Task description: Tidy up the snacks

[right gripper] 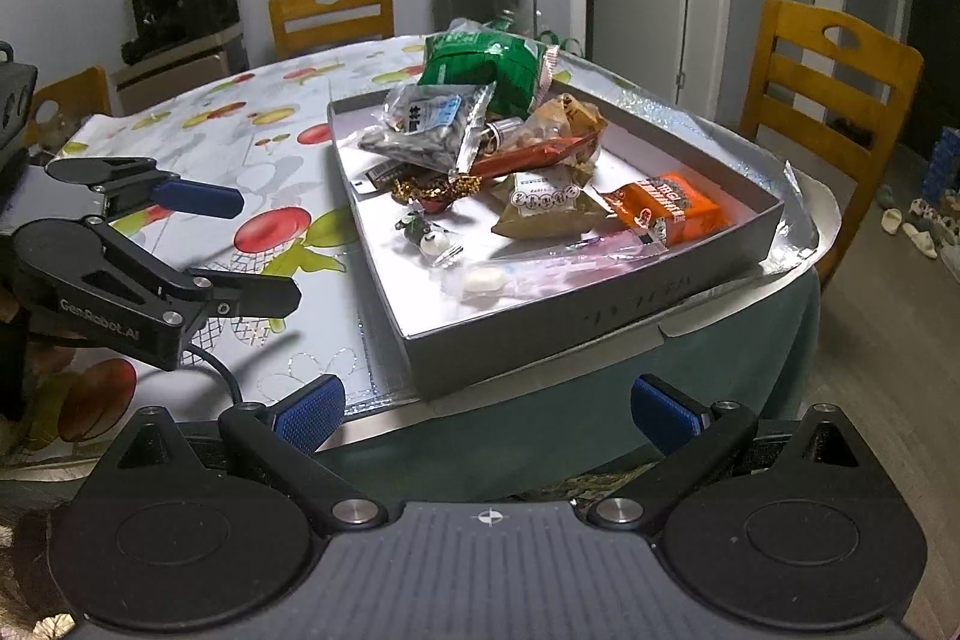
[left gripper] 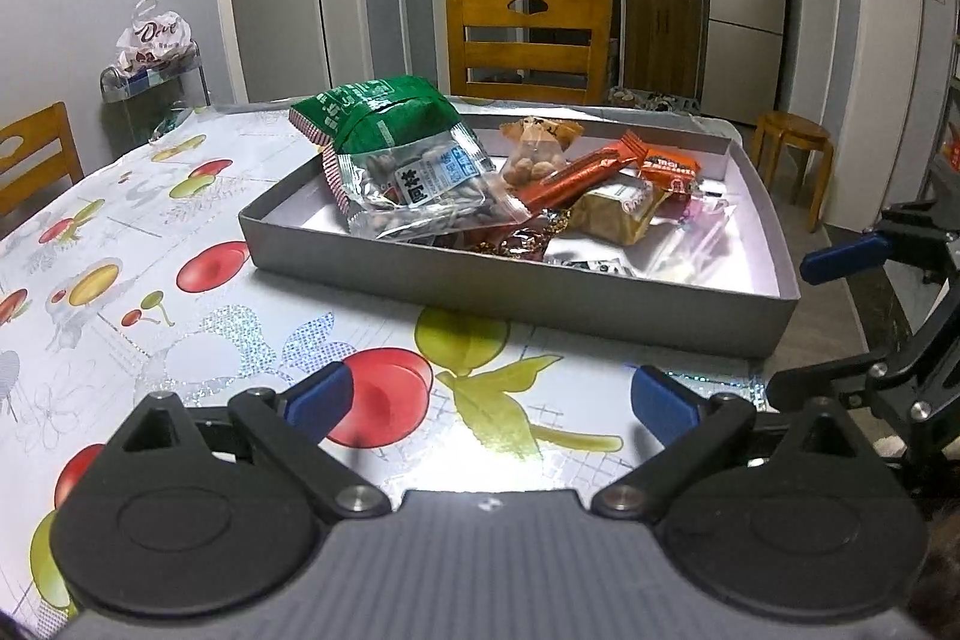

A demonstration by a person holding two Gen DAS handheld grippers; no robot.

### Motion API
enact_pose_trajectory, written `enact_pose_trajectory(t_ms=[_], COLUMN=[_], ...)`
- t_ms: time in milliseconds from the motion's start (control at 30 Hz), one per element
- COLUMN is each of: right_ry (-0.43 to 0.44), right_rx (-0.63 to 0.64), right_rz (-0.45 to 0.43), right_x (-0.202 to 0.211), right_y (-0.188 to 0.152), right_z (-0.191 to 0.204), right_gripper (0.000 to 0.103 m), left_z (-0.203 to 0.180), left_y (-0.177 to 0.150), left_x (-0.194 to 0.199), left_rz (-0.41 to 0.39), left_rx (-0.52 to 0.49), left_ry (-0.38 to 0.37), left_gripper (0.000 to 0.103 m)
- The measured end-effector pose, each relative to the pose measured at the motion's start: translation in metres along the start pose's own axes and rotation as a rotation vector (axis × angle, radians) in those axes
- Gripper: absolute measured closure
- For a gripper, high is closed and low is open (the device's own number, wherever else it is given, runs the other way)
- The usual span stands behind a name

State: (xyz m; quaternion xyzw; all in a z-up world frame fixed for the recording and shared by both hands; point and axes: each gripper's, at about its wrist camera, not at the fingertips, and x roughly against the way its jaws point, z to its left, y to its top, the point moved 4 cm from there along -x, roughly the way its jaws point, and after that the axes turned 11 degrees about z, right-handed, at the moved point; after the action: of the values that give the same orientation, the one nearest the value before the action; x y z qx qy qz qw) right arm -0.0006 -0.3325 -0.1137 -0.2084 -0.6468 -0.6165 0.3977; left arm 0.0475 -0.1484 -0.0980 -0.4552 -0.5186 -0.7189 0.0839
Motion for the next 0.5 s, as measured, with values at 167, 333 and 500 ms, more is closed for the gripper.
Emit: enact_pose_trajectory(t_ms=[167,333,500], right_ry=[0.003,0.005,0.006], right_rx=[0.009,0.007,0.009], right_rz=[-0.001,0.001,0.004], right_x=[-0.0008,-0.0015,-0.0027], right_y=[0.0002,0.0007,0.0012], right_z=[0.0016,0.0010,0.0011], right_gripper=[0.000,0.000,0.000], left_z=[-0.0031,-0.0021,-0.0019], left_y=[0.0002,0.0005,0.0007], left_x=[-0.0023,-0.0024,-0.0030], left_rz=[0.007,0.002,0.003], left_rx=[-0.015,-0.008,-0.005], left_ry=[0.014,0.002,-0.004], left_gripper=[0.002,0.002,0.002])
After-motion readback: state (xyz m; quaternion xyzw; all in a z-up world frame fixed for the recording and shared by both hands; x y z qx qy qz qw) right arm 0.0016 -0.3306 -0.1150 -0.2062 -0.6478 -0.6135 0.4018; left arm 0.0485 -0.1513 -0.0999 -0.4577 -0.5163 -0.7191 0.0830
